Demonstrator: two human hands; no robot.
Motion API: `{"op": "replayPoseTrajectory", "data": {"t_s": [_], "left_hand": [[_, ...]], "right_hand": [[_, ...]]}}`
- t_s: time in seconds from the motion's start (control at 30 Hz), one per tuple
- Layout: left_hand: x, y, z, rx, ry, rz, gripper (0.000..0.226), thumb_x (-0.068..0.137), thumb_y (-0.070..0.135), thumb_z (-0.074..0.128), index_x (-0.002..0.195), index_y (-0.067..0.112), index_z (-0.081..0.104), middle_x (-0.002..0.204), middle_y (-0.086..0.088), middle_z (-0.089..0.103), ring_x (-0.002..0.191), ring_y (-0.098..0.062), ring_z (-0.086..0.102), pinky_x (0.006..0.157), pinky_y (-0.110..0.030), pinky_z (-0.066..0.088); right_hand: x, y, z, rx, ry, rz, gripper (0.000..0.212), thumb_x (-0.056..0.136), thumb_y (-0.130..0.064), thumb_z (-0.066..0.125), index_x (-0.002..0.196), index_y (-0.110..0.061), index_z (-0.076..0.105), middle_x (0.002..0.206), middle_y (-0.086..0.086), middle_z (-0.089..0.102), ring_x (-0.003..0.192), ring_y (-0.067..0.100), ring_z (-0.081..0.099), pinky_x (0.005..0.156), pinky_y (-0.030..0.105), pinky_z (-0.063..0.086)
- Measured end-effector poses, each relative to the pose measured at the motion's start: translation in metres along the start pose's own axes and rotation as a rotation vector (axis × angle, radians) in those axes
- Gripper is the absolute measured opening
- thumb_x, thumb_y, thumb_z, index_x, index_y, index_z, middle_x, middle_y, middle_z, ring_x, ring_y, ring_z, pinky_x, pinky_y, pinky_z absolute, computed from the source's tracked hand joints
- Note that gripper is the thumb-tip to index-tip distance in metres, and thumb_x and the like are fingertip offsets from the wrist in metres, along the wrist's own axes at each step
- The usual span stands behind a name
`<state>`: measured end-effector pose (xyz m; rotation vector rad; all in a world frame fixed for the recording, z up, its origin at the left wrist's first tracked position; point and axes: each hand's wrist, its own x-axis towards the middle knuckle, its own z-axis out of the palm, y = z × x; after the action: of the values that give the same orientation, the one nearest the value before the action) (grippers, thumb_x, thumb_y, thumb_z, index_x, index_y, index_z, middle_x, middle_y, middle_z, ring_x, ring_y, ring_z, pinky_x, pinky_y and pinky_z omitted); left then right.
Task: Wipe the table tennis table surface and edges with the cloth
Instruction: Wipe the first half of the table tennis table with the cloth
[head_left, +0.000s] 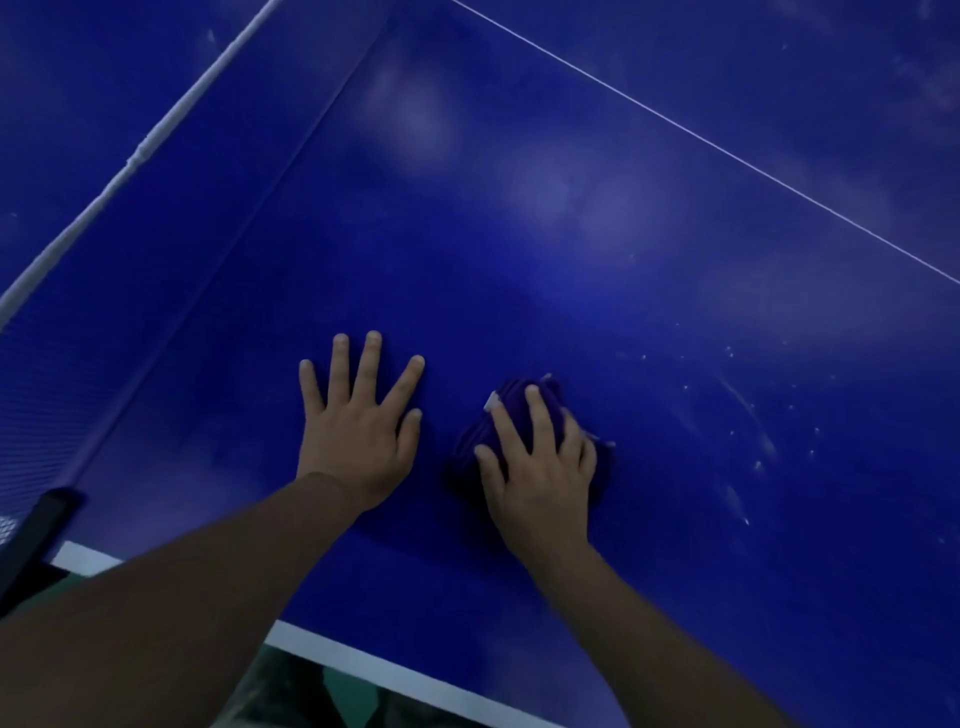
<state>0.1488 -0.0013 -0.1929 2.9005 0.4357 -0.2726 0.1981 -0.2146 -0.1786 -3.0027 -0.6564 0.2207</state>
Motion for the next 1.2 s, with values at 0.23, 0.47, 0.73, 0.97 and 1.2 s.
{"op": "replayPoseTrajectory", "data": {"t_s": [0.23,0.47,0.73,0.97,1.2], "left_hand": [[0.041,0.018,-0.012,0.034,-0.014,0.048,0.062,0.099,0.057,0.006,0.159,0.039,0.006,0.169,-0.008,-0.003,0.154,-0.033,-0.011,0.121,-0.061,-0.008],[0.071,0.033,-0.02,0.051,-0.026,0.069,0.063,0.099,0.056,0.007,0.159,0.039,0.003,0.169,-0.01,-0.004,0.154,-0.033,-0.011,0.121,-0.061,-0.006],[0.078,0.032,-0.023,0.048,-0.028,0.096,0.061,0.101,0.055,0.015,0.159,0.039,0.009,0.169,-0.011,-0.001,0.154,-0.035,-0.008,0.122,-0.061,-0.005],[0.105,0.039,-0.026,0.04,-0.019,0.125,0.061,0.101,0.056,0.015,0.159,0.041,0.009,0.169,-0.01,-0.002,0.154,-0.033,-0.009,0.122,-0.059,-0.005],[0.144,0.041,-0.037,0.031,-0.034,0.179,0.061,0.1,0.056,0.014,0.159,0.041,0.008,0.169,-0.01,-0.004,0.154,-0.032,-0.009,0.122,-0.059,-0.005]], "right_hand": [[0.071,0.044,-0.017,0.051,0.025,0.249,0.051,0.101,-0.058,0.031,0.148,-0.041,0.043,0.161,0.001,0.03,0.135,0.043,0.035,0.107,0.062,0.029],[0.03,0.025,-0.003,-0.016,-0.023,-0.14,0.082,0.086,-0.088,0.023,0.153,-0.042,0.031,0.162,0.001,0.027,0.136,0.04,0.031,0.102,0.059,0.031],[0.08,0.046,-0.019,0.094,-0.002,0.158,0.065,0.095,-0.076,0.022,0.15,-0.044,0.036,0.163,-0.003,0.025,0.139,0.038,0.025,0.109,0.062,0.028],[0.095,0.043,-0.02,0.032,0.053,-0.029,0.049,0.102,-0.06,0.032,0.144,-0.041,0.05,0.157,0.0,0.038,0.134,0.039,0.035,0.103,0.059,0.034],[0.099,0.028,-0.019,0.058,0.112,0.176,0.049,0.102,-0.058,0.031,0.144,-0.039,0.05,0.155,0.001,0.041,0.129,0.039,0.037,0.1,0.059,0.038]]}}
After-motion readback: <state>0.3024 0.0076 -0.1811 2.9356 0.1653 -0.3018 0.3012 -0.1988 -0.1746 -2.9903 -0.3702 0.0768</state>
